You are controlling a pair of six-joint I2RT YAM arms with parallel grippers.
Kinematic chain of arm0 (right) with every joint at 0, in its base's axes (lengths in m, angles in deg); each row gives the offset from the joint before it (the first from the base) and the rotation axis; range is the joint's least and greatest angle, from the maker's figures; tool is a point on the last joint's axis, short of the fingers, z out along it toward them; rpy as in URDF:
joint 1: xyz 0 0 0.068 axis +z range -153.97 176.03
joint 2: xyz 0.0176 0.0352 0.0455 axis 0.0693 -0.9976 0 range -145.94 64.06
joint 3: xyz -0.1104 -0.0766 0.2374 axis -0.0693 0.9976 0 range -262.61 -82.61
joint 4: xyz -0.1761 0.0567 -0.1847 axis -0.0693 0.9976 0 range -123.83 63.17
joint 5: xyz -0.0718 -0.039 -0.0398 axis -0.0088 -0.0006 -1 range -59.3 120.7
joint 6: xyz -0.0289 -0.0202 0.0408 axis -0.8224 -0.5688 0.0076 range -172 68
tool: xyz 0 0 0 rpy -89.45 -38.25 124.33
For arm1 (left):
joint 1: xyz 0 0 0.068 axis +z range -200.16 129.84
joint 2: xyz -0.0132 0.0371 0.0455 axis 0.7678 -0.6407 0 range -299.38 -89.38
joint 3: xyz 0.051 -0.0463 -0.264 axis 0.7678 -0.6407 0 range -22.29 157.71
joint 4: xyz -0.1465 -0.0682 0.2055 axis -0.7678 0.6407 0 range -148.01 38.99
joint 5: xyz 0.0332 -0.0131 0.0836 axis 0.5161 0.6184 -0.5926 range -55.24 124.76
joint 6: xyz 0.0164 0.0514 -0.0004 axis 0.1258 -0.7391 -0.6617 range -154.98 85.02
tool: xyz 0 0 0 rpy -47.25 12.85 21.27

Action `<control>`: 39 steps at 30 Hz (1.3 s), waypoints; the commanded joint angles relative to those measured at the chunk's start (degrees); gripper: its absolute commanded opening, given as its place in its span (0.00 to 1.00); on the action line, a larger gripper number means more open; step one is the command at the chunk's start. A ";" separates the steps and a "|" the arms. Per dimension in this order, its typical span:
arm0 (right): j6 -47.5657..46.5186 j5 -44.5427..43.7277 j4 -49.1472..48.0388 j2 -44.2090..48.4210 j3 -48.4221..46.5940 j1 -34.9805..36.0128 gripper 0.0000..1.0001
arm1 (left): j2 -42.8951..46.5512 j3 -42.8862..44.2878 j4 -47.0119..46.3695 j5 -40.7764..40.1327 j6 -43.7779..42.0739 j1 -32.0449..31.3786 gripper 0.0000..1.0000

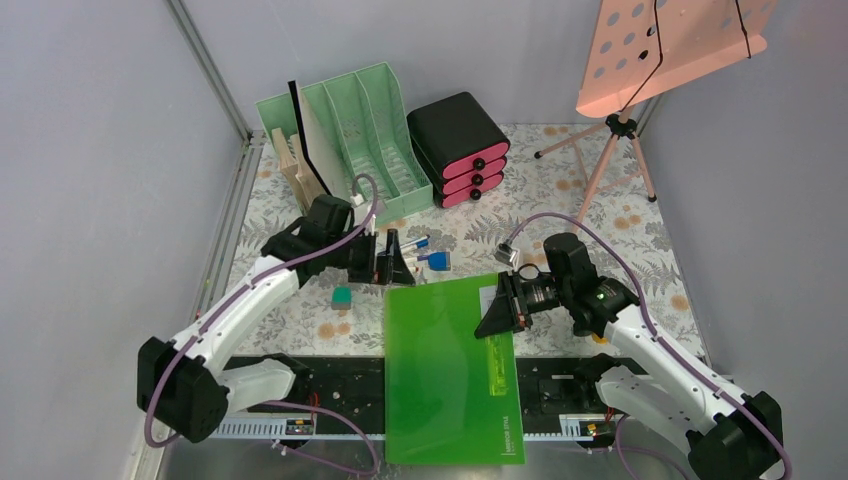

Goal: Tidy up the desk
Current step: Pick up the folder from the center of the board.

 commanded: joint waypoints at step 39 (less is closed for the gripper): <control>-5.43 4.56 5.55 -2.28 -5.02 -0.01 0.00 | 2.39 -4.68 8.93 28.45 -11.95 0.35 0.50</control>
